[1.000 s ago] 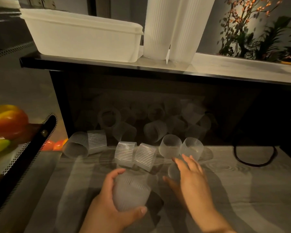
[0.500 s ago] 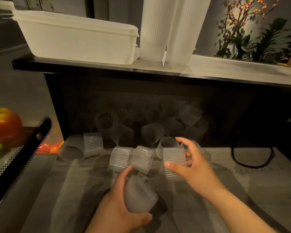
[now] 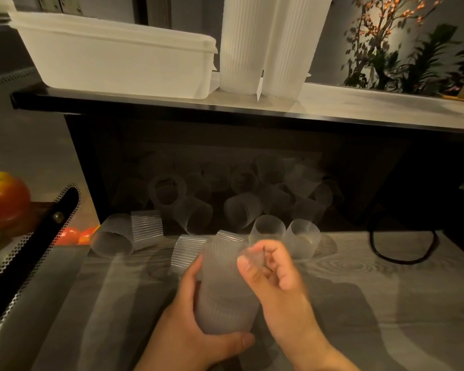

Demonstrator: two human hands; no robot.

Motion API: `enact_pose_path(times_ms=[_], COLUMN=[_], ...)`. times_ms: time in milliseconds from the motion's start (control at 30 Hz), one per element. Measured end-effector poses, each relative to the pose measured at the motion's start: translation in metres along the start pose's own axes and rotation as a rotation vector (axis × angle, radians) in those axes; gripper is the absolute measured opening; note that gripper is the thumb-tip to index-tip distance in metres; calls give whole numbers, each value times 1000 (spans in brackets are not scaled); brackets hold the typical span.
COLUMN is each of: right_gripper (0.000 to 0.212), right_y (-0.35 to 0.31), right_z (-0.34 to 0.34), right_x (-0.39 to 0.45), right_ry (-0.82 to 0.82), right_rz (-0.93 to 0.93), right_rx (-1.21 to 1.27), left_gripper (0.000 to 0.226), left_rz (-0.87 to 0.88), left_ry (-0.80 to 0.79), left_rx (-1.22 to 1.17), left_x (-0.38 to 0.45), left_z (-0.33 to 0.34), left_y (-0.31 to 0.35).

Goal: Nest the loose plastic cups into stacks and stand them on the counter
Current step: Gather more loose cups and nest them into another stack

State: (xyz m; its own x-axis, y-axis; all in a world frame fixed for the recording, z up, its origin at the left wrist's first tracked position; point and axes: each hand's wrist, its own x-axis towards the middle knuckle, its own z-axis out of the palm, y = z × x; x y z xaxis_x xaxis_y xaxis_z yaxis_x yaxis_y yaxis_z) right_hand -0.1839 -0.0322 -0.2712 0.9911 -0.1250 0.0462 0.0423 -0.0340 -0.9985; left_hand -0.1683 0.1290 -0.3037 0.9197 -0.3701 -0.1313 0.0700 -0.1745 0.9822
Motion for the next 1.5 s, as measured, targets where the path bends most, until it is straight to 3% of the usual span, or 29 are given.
enact_pose_path(times_ms=[167,233,300,333,400,467,500,600,667,767,833,900,967,1033,1067,1167,1267,1400,1500], right_gripper=[47,66,69,63,62,51,52,75,71,58,45,37,30,21,28,25,23,27,23], right_y=[7,1,-5,-8,-12,-5,-2,22,33,27,11,-9,-27,-38,-42,-36,-29,-31,-25], right_z=[-8,-10,-13,-17,-31,-59,-72,-102,-111,-115,-104,-86,-67,-56,-51,-41,-36,-33,-31], right_x=[1,0,2,5,17,41,52,75,77,68,51,36,23,14,9,4,7,10,16], right_ry=[-146,-313,-452,-431,-135,244,350,259,251,308,374,403,324,149,56,-57,-12,-111,-209], right_rz=[19,9,34,77,81,-38,-28,165,137,-78,-155,-25,205,324,363,420,413,315,410], right_rx=[-398,-603,-728,-712,-661,-921,-1120,-1475,-1547,-1345,-1024,-511,98,405,460,389,131,-223,-246], left_gripper=[129,124,117,113,106,108,110,122,126,127,129,133,138,137,136,137,136,134,130], left_rz=[54,86,84,62,14,-11,-15,-6,-8,-13,-8,-8,-19,-23,-22,-4,23,38,62], left_ry=[59,86,102,106,124,148,159,194,203,200,187,161,133,121,120,113,103,46,65], left_rx=[-46,-23,25,45,79,116,123,127,148,179,186,196,216,230,241,269,277,258,237], left_x=[-2,-2,-2,-2,-2,-1,-1,0,1,3,5,6,6,5,5,3,1,2,1], left_z=[-5,-7,-9,-10,-12,-12,-11,-9,-8,-9,-7,-4,3,9,11,12,11,14,18], left_y=[-4,-5,-8,-9,-12,-13,-13,-12,-12,-13,-12,-9,-5,-3,-2,-2,1,2,1])
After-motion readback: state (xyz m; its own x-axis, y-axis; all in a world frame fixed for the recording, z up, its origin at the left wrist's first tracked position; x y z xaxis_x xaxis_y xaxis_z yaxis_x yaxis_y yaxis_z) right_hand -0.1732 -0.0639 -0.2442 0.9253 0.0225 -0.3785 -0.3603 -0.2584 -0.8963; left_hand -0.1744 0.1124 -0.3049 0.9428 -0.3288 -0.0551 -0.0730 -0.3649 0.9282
